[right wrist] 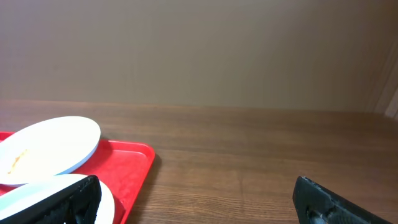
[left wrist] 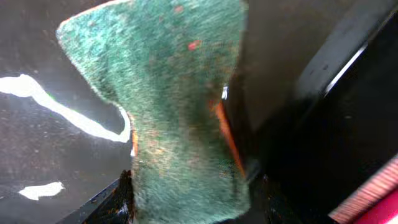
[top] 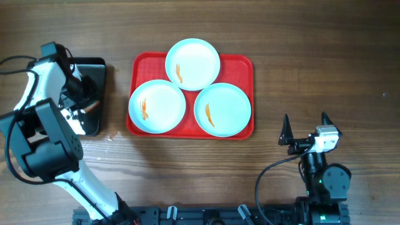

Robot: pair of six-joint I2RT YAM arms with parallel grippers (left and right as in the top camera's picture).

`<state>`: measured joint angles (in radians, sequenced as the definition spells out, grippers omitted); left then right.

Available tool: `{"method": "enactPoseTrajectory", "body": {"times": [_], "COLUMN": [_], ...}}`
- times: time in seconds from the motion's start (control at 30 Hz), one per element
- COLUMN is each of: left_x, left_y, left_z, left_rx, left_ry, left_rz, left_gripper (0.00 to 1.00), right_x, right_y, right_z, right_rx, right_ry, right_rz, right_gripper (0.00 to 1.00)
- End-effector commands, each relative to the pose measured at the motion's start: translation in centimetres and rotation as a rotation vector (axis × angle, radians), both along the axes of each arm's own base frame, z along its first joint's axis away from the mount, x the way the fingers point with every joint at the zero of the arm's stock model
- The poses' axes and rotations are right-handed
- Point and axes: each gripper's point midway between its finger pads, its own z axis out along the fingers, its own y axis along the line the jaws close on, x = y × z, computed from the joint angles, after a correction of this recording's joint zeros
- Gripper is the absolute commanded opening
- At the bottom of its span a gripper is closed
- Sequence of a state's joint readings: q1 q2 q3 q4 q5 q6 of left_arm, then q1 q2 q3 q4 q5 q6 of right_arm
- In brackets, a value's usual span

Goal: Clean dirty plates on tray and stack at the side

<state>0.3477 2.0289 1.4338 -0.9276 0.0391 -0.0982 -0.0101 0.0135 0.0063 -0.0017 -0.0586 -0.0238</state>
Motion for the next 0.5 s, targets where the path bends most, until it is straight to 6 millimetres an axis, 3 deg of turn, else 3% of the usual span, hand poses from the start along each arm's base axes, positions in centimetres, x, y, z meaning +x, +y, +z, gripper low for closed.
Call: {"method": "enactPoseTrajectory", "body": {"times": [0.0, 0.1, 0.2, 0.23, 0.3, 0.47], "left_x": [-0.8, -1.0, -0.7, -0.7, -0.8, -1.3], "left_y": [0.3, 1.2, 1.3, 1.3, 1.7, 2.3], "left_z": [-1.0, -1.0, -1.0, -1.0, -1.0, -0.8], "left_rx": [0.019, 0.065, 0.07, 0.07, 0.089, 0.131], "left_ry": [0.035, 0.046, 0.036, 0.036, 0.042, 0.064], "left_rz": [0.025, 0.028, 0.028, 0.029, 0.03, 0.032], "left_gripper": [0.6, 0.53, 0.25, 0.21, 0.04, 0.04], "right_x": [0.0, 0.0, 0.0, 0.0, 0.0, 0.0], "right_y": [-0.2, -0.2, -0.2, -0.2, -0.2, -0.2], "right_z": [0.2, 0.2, 0.2, 0.2, 0.2, 0.2], "right_rx": [-0.002, -0.002, -0.002, -0.002, -0.002, -0.002], "right_ry": [-0.008, -0.008, -0.008, -0.008, -0.008, -0.008], "right_rz": [-0.011, -0.011, -0.011, -0.011, -0.011, -0.011], "right_gripper": [1.0, 1.0, 1.0, 1.0, 1.0, 1.0]}}
